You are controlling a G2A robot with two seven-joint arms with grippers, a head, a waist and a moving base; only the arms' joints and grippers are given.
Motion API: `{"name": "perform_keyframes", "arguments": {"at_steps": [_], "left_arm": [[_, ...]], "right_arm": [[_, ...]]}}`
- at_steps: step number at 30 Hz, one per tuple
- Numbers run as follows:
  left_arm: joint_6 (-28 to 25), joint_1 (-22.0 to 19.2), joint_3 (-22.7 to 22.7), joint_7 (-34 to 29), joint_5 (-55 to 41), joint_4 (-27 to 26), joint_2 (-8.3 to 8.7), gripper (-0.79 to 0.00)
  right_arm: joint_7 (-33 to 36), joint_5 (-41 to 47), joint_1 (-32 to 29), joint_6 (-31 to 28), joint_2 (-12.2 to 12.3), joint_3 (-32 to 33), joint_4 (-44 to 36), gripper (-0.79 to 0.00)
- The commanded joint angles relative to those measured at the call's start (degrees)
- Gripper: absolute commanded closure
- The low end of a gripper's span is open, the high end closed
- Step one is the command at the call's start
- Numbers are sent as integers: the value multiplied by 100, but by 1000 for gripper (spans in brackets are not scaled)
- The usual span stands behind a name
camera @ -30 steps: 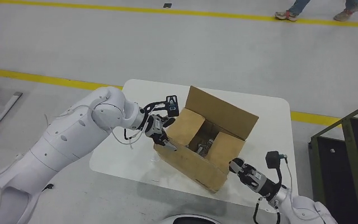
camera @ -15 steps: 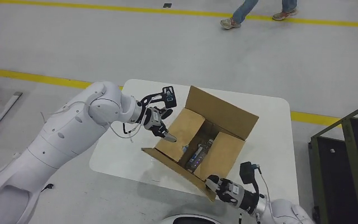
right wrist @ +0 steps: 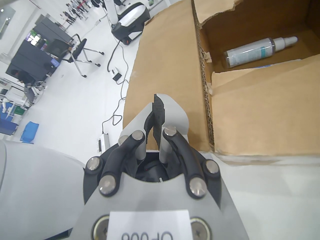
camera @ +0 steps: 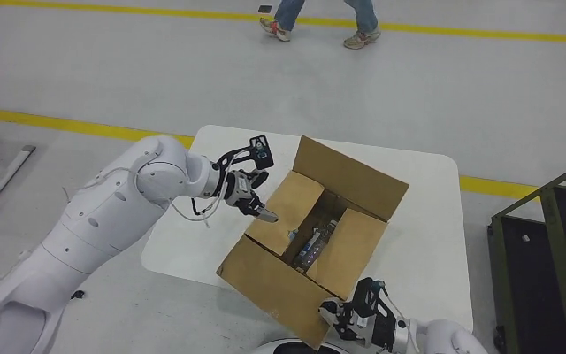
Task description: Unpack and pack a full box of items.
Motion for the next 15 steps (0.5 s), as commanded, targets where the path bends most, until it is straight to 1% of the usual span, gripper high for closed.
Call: {"name": "perform_keyframes", "arguments": {"at_steps": [1,12,15], "left_arm": [[1,36,19,34,7,1,-30,-785],[8,57,136,149,49,281,-261,-785],[-30,47,167,125,27,372,-323,-785]], "right_arm": [[-113,-91,-23,72,6,42,13,0],[-546,-826,-258,432,77,594,-68,0],[-655,-855,-289,463,90,709,-39,0]]}}
